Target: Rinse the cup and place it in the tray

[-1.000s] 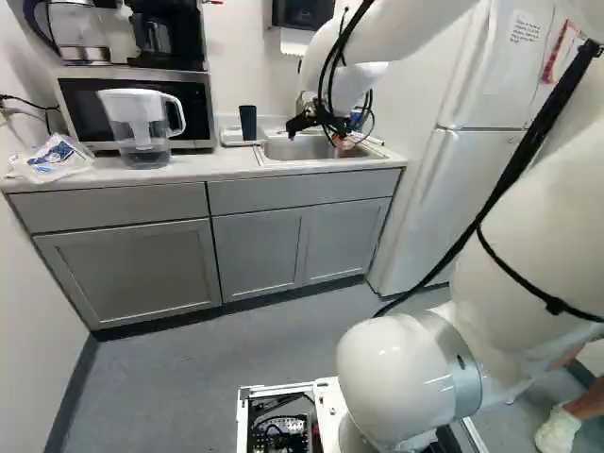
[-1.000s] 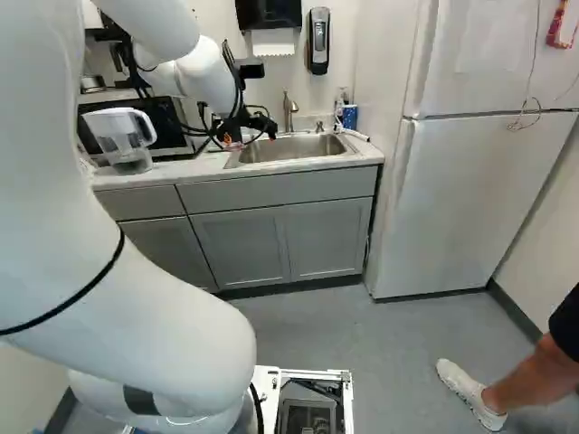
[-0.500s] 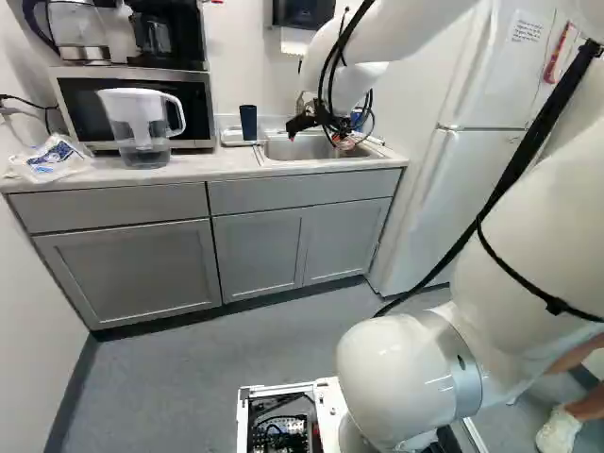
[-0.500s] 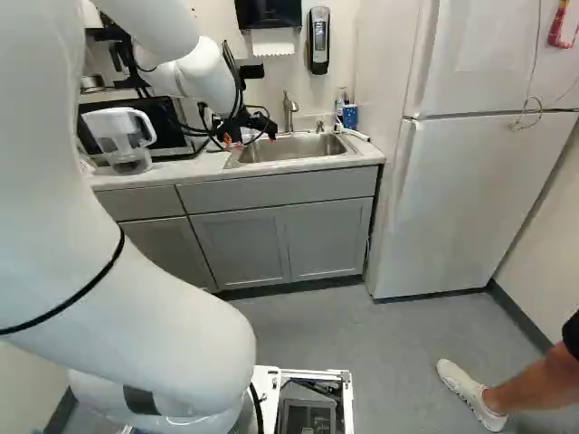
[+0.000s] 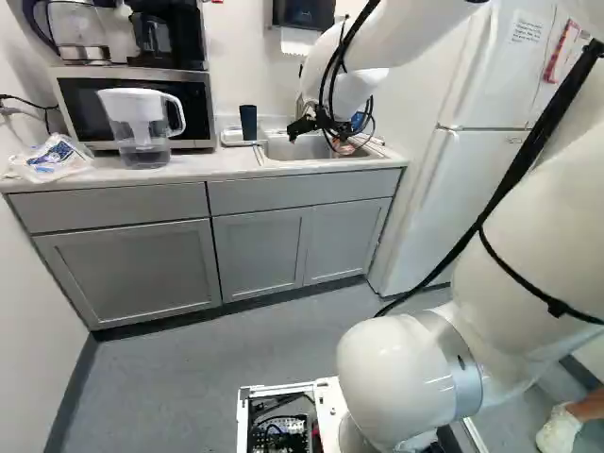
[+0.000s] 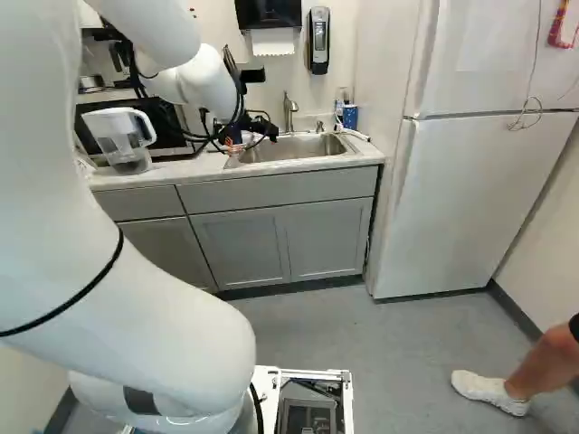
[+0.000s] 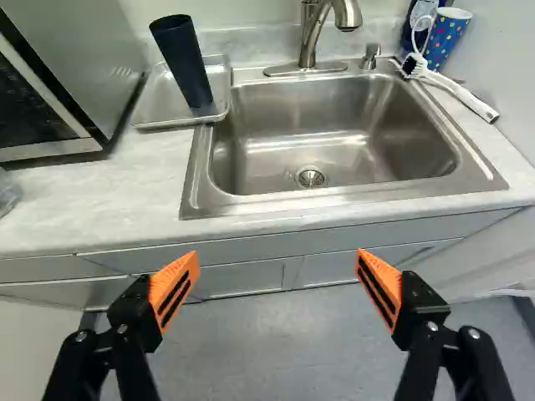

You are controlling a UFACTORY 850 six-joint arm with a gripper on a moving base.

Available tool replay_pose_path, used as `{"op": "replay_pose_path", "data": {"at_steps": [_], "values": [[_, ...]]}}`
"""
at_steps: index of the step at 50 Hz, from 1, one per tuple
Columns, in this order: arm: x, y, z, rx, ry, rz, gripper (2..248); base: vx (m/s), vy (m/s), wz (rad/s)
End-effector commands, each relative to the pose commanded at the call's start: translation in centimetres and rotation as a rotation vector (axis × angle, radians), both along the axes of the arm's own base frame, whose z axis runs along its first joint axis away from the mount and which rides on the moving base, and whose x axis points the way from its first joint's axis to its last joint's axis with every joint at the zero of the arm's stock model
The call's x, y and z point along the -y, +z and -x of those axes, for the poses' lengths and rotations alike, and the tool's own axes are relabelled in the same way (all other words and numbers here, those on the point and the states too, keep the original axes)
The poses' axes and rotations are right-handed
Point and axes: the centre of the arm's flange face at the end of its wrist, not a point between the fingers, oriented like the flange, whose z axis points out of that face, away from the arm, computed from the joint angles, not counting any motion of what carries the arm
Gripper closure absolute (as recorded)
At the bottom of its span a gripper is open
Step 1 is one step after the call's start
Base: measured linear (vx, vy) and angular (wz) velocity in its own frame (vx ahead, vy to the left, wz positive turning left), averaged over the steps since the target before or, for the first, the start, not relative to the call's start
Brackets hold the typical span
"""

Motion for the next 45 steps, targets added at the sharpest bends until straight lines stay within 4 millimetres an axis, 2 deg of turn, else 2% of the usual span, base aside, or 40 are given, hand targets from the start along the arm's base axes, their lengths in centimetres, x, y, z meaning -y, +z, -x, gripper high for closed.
{"op": "replay_pose_path", "data": {"at_steps": [20, 45], "values": [[0.4, -2.6, 1.0, 0.031, -0.014, 0.004, 3, 0.000, 0.000, 0.000], [1.2, -7.4, 3.6, 0.093, -0.035, 0.012, 3, 0.000, 0.000, 0.000]]}}
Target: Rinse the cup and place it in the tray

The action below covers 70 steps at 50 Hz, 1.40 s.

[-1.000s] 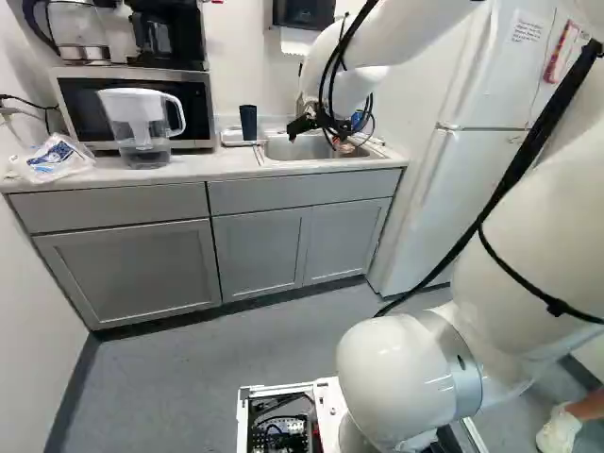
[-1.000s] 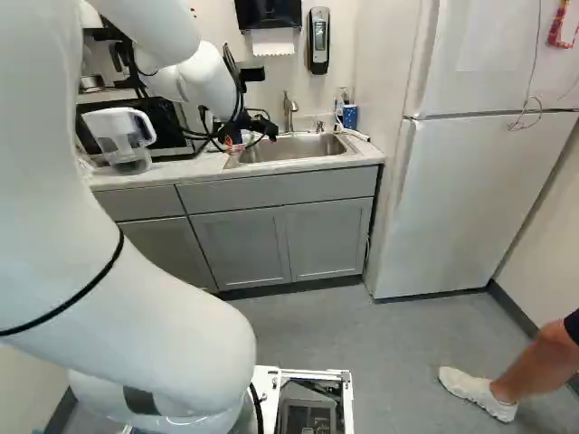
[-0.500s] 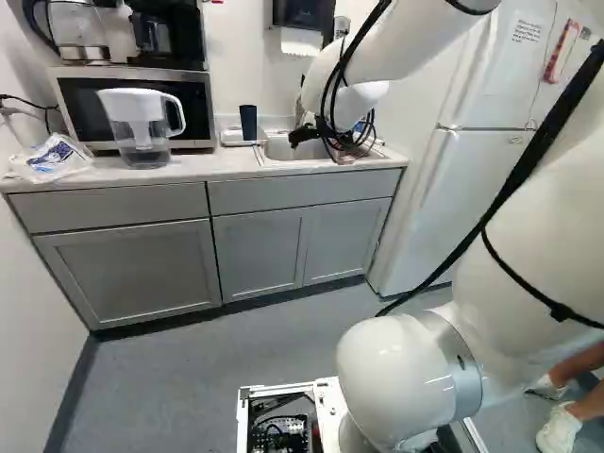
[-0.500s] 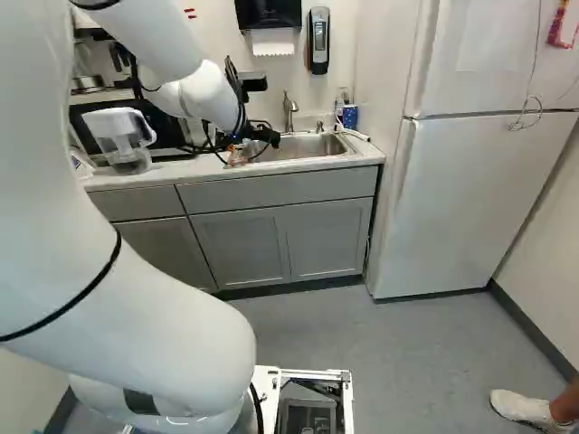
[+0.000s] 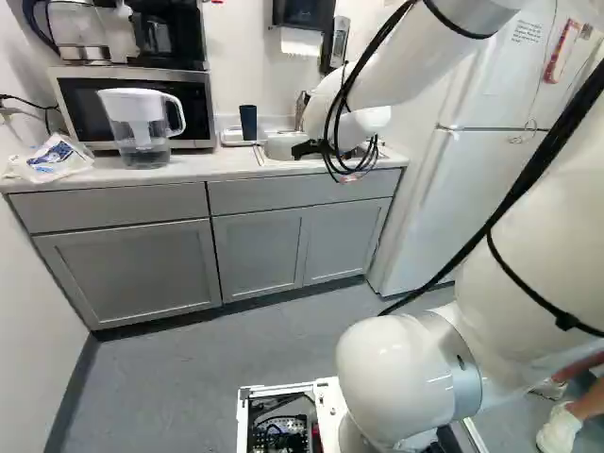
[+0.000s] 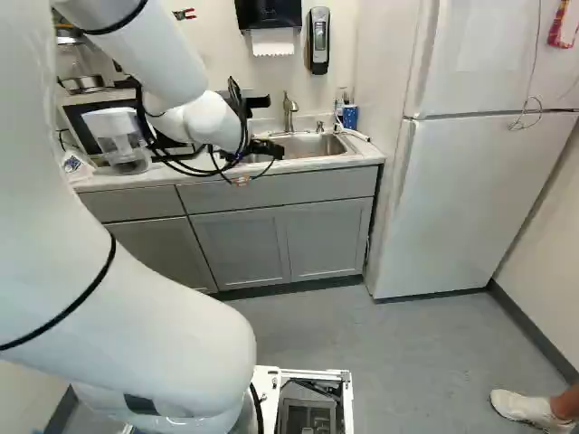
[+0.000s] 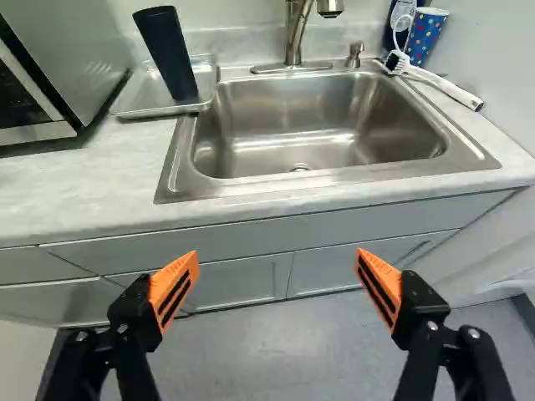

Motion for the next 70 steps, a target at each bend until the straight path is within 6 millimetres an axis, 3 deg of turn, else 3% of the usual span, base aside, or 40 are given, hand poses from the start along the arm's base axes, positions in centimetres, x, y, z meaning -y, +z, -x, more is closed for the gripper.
{"op": "replay_pose_path", "data": {"at_steps": [40, 70], "values": [[1.3, -9.4, 7.5, 0.131, -0.026, 0.006, 3, 0.000, 0.000, 0.000], [1.8, -13.7, 12.4, 0.199, -0.032, 0.002, 3, 0.000, 0.000, 0.000]]}}
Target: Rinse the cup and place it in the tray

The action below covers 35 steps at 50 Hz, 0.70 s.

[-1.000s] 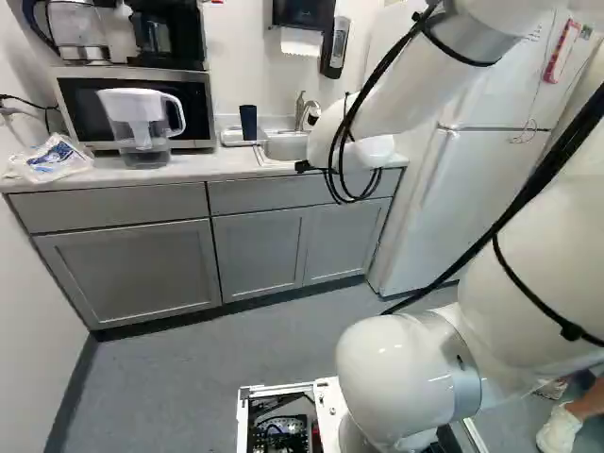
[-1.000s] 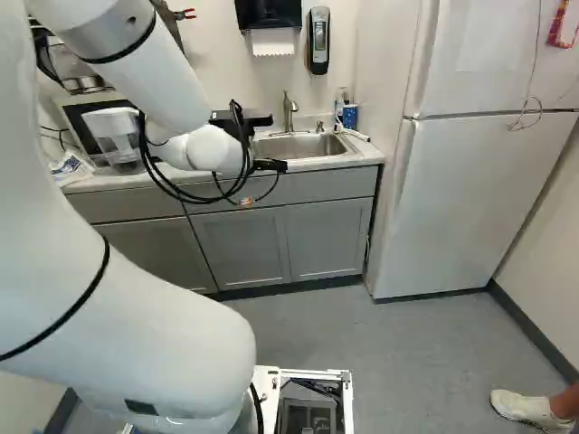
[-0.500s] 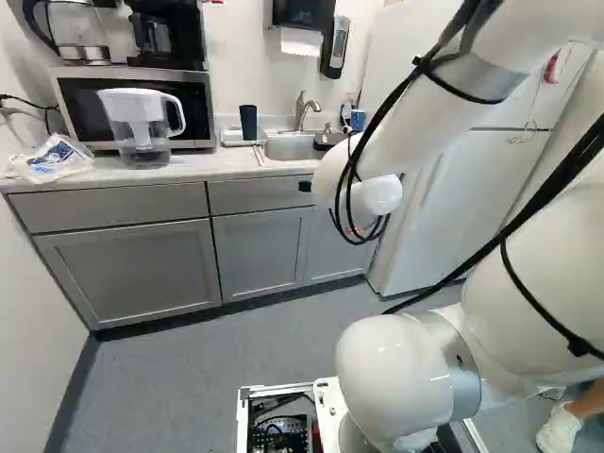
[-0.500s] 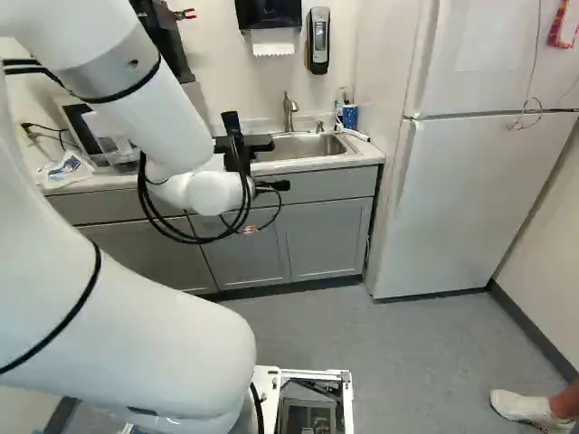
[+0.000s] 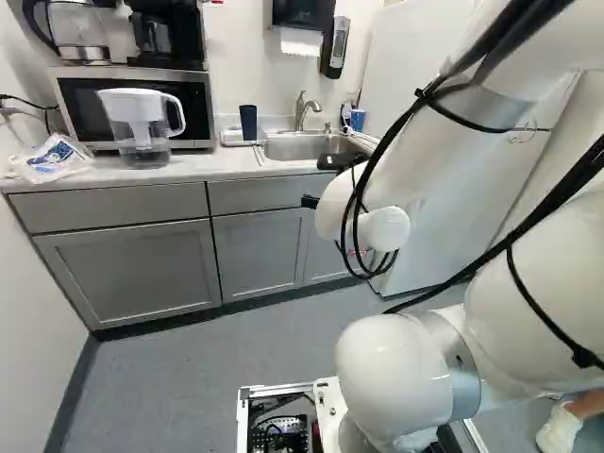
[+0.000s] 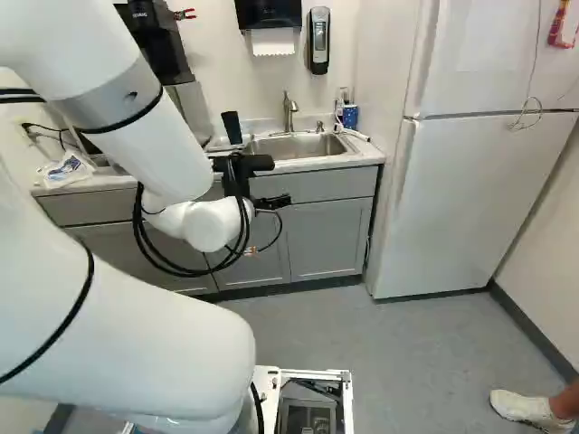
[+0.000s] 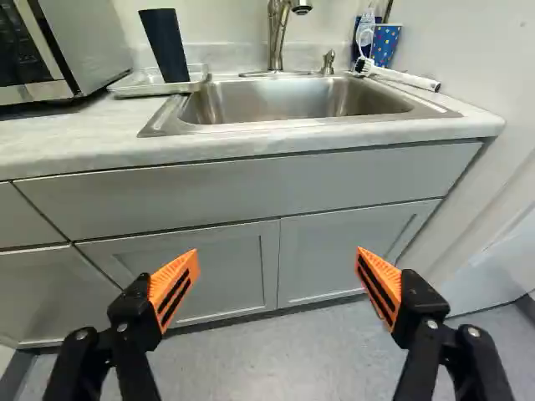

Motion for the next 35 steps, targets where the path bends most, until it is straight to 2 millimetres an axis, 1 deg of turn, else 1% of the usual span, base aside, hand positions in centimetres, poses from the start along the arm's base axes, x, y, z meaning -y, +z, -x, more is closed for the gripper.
{"op": "replay_pose_path", "data": {"at_steps": [18, 35], "values": [[0.1, -1.4, 2.0, 0.025, -0.001, -0.003, 3, 0.000, 0.000, 0.000], [0.2, -2.1, 2.9, 0.037, -0.001, -0.004, 3, 0.000, 0.000, 0.000]]}}
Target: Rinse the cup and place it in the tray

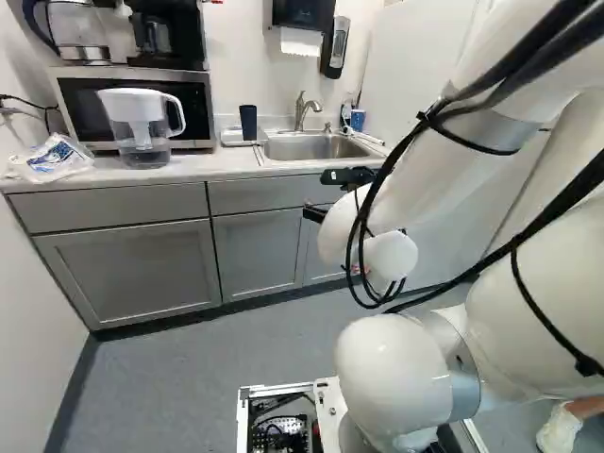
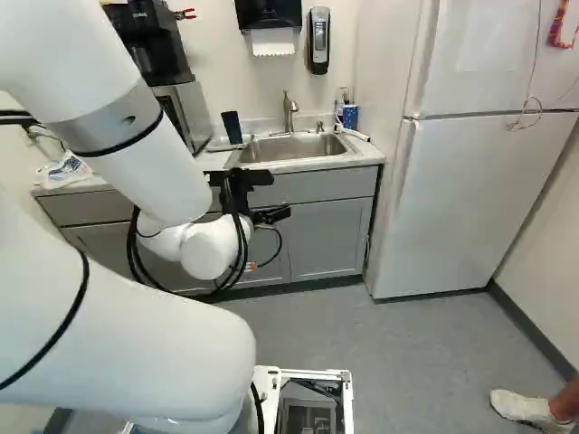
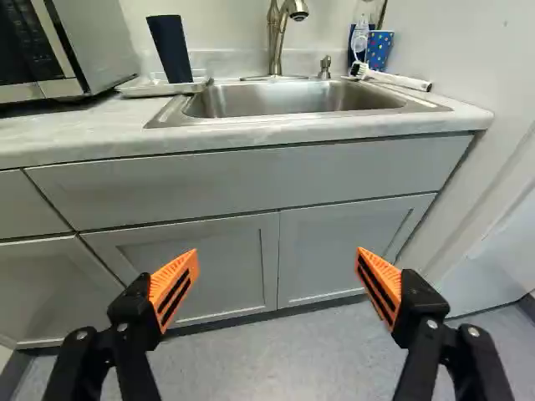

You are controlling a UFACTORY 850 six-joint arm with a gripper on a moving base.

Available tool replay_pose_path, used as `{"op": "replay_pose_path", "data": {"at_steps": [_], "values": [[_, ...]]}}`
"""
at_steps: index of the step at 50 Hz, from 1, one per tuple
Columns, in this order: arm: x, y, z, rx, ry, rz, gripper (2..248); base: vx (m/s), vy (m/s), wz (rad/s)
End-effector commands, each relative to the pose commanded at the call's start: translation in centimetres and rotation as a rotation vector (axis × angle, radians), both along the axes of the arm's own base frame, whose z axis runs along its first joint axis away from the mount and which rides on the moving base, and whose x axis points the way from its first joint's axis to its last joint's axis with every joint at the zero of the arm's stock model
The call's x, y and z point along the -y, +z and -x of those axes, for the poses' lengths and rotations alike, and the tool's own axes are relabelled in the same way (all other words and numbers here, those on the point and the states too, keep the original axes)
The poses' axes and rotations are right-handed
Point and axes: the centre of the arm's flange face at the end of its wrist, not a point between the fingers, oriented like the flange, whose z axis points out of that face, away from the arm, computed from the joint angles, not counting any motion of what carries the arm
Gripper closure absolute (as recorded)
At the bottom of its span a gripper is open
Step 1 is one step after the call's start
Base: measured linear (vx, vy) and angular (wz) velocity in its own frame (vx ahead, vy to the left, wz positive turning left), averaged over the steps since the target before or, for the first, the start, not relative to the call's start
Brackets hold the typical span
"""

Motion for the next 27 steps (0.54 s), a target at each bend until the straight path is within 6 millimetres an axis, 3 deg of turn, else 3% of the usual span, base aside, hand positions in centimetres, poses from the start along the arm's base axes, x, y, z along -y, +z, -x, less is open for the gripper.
{"op": "replay_pose_path", "data": {"at_steps": [27], "values": [[0.01, -0.11, 0.16, 0.002, 0.000, 0.000, 3, 0.000, 0.000, 0.000]]}}
